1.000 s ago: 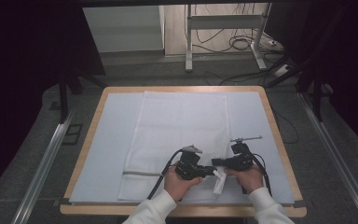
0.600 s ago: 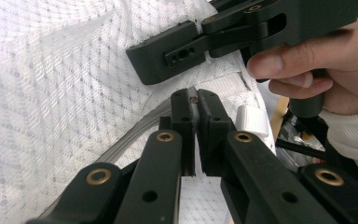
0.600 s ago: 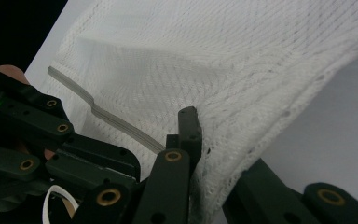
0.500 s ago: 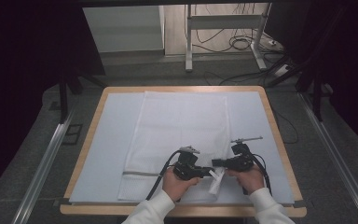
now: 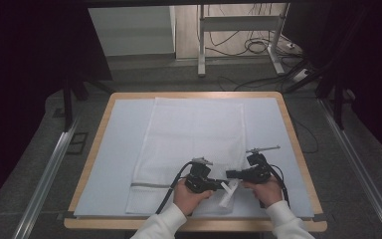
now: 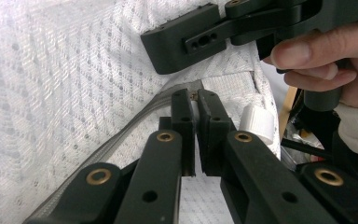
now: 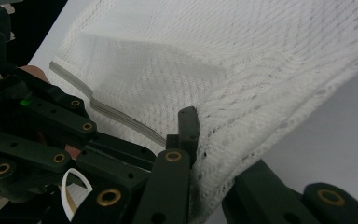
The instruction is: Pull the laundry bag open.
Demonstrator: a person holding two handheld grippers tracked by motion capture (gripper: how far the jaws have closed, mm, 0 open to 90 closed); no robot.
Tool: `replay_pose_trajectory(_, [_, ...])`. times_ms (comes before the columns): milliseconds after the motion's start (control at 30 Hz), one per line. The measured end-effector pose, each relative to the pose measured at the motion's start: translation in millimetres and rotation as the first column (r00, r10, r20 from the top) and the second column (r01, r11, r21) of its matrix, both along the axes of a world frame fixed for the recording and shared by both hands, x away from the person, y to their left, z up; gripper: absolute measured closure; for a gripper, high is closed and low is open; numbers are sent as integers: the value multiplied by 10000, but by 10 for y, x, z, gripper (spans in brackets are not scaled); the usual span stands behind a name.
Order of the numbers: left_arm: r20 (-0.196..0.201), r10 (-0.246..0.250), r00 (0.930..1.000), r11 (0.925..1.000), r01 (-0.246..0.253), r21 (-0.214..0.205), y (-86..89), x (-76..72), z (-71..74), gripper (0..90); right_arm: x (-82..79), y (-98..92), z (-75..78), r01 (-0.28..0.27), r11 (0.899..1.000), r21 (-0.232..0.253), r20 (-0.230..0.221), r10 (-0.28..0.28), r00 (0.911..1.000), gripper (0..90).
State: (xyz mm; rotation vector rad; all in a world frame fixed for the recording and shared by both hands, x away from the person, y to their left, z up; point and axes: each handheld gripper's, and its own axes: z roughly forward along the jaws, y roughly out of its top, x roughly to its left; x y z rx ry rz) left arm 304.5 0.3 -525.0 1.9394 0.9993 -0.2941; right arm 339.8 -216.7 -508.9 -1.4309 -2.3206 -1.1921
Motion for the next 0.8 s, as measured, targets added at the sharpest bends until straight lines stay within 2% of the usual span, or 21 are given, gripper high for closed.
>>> replay_pose_trajectory(433, [-172, 58, 9998, 9999, -60, -83, 23, 23, -42, 871, -1, 0, 0, -150, 9998, -88, -1, 150, 9999, 886])
replay_pose_trajectory(800, [-205, 30, 9998, 10000, -30, 6, 44, 39, -64, 871, 2, 2, -9, -249, 9995, -175, 2, 249, 9997, 886])
